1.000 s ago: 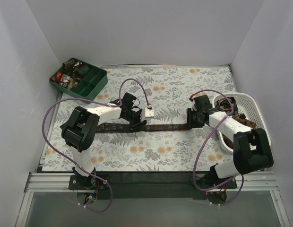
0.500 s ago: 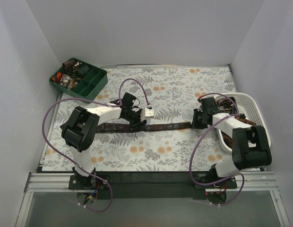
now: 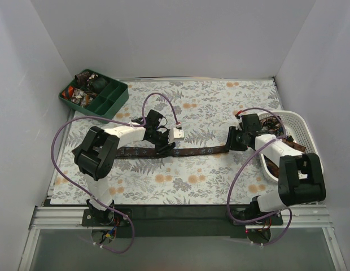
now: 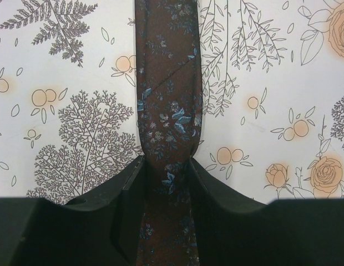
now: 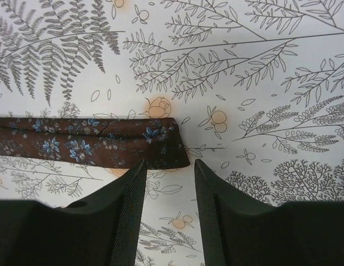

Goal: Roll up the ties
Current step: Roll the tie

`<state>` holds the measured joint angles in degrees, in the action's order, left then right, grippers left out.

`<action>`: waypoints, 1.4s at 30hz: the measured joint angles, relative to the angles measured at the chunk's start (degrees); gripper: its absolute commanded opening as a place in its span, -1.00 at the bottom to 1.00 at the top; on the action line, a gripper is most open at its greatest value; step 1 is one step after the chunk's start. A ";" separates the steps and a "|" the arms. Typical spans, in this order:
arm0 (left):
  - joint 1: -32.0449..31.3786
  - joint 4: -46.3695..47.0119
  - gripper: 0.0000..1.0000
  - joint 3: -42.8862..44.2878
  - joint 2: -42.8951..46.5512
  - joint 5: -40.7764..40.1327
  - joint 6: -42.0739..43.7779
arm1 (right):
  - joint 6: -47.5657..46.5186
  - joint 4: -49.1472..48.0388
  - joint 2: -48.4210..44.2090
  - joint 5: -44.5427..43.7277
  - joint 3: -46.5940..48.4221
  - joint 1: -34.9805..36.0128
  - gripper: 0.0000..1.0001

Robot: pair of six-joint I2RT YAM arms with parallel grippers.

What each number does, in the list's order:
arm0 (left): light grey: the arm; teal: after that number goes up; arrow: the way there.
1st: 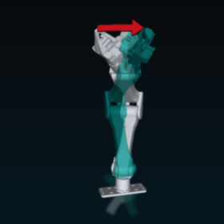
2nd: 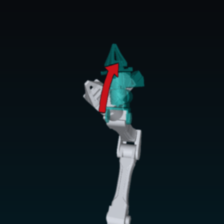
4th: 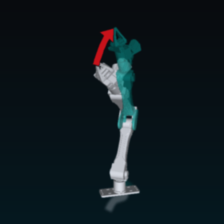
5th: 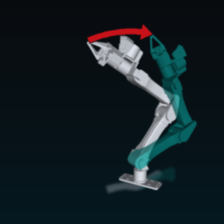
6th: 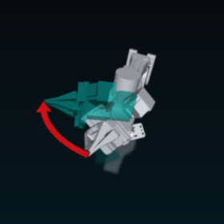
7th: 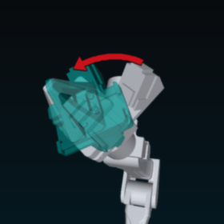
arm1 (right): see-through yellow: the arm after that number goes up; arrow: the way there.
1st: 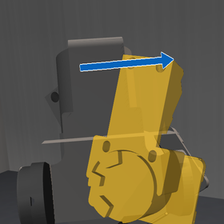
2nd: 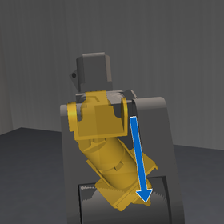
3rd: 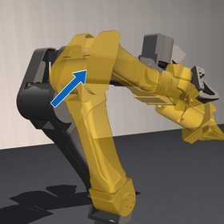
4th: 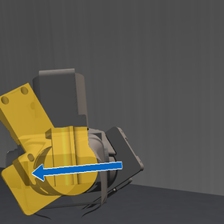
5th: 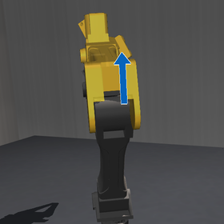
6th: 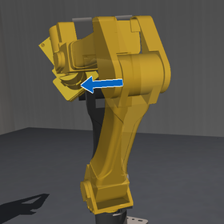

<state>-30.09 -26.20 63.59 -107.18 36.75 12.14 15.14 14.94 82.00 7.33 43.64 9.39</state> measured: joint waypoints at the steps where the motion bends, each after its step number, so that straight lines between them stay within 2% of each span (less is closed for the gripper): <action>1: 0.00 -0.07 -0.33 0.07 -0.04 0.00 -0.02 | -0.11 -0.11 0.72 0.15 0.02 0.00 -0.25; 3: 0.02 -0.28 -0.33 0.24 -0.17 0.04 -0.13 | -0.11 -0.20 2.03 0.35 0.02 0.00 -0.30; 20: 0.31 0.28 -0.34 -0.17 -0.09 0.76 -0.42 | -1.33 -3.63 5.88 2.69 1.01 0.00 -0.26; 23: 0.31 0.28 -0.33 -0.17 -0.09 0.76 -0.42 | -1.88 -4.46 6.95 3.15 1.77 0.00 -0.38; 24: 0.31 0.28 -0.33 -0.17 -0.09 0.74 -0.42 | -2.05 -4.61 7.30 3.13 1.90 0.00 -0.60; 26: 0.31 0.28 -0.32 -0.17 -0.09 0.74 -0.44 | -2.43 -5.03 8.22 3.17 1.95 -0.02 -0.78; 27: 0.31 0.28 -0.32 -0.17 -0.07 0.74 -0.48 | -2.29 -5.22 8.35 3.13 1.95 -0.04 -0.95; 29: 0.31 0.28 -0.29 -0.17 -0.02 0.70 -0.63 | -2.25 -5.51 8.50 3.15 1.95 -0.04 -0.97; 37: -0.26 -1.25 0.01 -1.25 2.78 -4.11 -4.52 | -0.57 -3.17 8.48 2.80 2.67 -0.04 -0.97; 38: -0.26 -1.73 0.14 -1.44 3.48 -5.70 -5.40 | -0.22 -2.08 8.48 2.71 2.99 -0.02 -0.97; 41: -0.31 -2.29 0.29 -2.40 5.77 -8.98 -8.33 | 0.81 1.05 8.48 2.38 3.85 0.07 -0.97; 42: -0.44 -1.75 0.35 -2.99 7.10 -9.79 -9.33 | 1.22 2.08 8.46 2.16 4.09 0.11 -0.82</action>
<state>-30.52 -27.94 60.60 -100.07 26.96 2.81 16.36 17.02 90.45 9.50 47.72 9.50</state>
